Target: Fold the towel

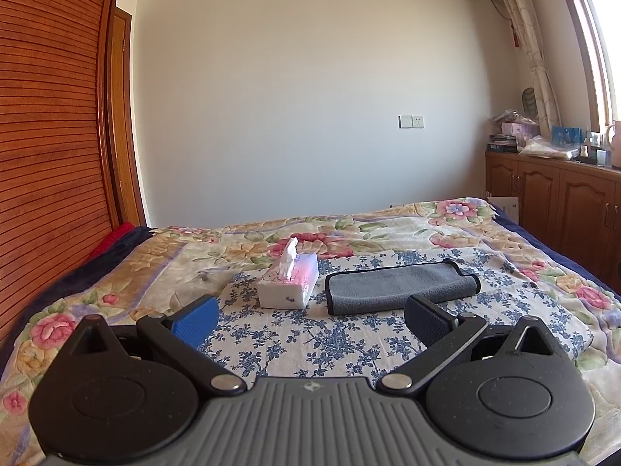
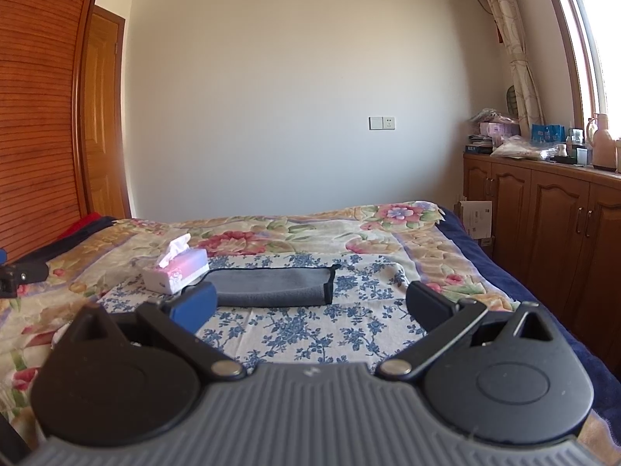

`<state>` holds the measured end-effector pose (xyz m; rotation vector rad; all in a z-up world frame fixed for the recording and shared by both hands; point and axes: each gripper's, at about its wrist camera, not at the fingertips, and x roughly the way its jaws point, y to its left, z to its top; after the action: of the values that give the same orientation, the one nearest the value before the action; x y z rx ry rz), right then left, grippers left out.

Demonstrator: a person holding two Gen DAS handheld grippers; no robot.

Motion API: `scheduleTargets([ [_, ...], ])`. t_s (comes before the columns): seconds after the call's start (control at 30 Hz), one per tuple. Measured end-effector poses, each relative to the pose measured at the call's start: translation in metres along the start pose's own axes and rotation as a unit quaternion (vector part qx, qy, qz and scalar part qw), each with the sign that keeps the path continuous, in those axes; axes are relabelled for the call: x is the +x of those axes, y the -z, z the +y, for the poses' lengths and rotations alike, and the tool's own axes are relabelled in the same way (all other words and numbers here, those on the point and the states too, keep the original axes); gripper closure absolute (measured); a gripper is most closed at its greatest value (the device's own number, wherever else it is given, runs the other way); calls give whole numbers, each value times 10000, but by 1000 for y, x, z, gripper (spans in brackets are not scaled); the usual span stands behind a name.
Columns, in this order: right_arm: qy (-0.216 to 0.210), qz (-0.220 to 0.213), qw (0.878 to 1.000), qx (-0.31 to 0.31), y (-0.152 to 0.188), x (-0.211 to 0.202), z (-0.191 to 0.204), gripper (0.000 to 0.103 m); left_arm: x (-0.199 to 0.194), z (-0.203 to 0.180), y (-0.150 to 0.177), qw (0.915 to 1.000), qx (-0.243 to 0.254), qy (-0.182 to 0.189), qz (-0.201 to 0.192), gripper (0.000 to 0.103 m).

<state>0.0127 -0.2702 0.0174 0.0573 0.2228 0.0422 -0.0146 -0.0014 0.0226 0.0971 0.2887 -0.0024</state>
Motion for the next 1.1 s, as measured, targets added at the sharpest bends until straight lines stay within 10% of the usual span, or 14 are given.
scheduleTargets([
  [1.1,-2,-3,10000,-5,0,0,1,0,0,4,0,10000,22,-14,4,0],
])
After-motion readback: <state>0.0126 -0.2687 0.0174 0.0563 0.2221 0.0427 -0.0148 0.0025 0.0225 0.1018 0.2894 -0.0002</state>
